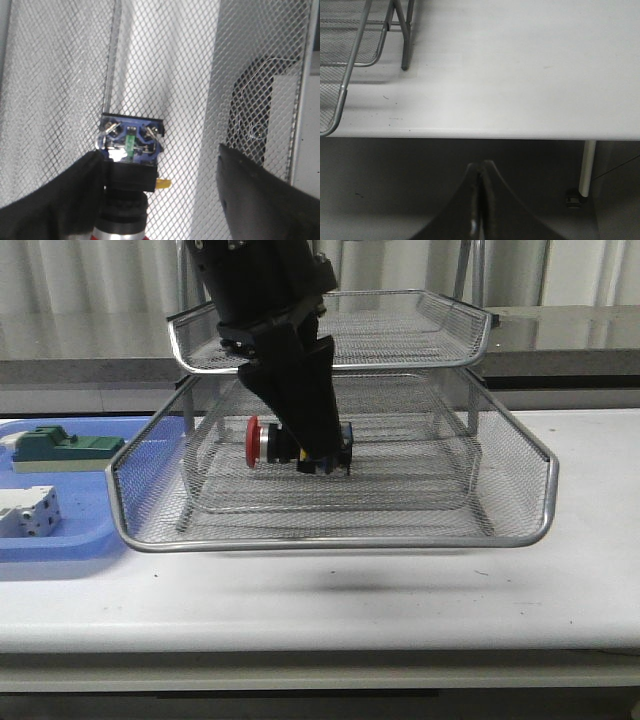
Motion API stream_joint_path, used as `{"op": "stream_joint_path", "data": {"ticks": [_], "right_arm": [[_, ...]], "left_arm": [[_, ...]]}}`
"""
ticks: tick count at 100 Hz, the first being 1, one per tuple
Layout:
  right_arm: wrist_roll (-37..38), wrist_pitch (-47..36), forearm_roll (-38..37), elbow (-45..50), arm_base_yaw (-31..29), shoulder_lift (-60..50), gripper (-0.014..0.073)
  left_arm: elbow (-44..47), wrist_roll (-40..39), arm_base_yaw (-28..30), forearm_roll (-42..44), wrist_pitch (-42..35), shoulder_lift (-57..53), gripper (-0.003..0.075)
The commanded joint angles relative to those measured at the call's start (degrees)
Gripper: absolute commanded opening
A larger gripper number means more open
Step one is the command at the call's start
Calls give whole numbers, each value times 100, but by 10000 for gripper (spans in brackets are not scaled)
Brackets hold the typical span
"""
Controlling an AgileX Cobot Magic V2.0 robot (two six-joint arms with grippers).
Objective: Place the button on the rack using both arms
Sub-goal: 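Carry the switch over the pulled-out tray and release it inside, then raise the left gripper back above the blue tray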
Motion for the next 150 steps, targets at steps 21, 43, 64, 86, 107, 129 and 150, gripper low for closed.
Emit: {"op": "stream_joint_path", "data": {"ticks": [21, 43, 64, 86, 107, 129, 150], "right_arm": [[-14, -297, -149, -201, -17, 43, -109], [-14, -297, -149, -201, -17, 43, -109], [-14, -297, -149, -201, -17, 43, -109], [-14, -297, -149, -201, -17, 43, -109], [-14, -297, -149, -201, -17, 43, -109], [-14, -297, -149, -201, -17, 43, -109], [-14, -297, -149, -201, -17, 43, -109]], "left_arm": [[-330, -450, -22, -258, 266, -775, 468], [-341, -682, 249, -57, 264, -1456, 459], [-330, -971, 1043, 328, 264, -2073, 459], [4, -1262, 2243, 317, 215, -2649, 459], [945, -1565, 3058, 310, -390, -3499, 459], [2623, -1682, 3204, 30, -2216, -4916, 459], [4303, -1682, 3204, -480, -3798, -6428, 459]]}}
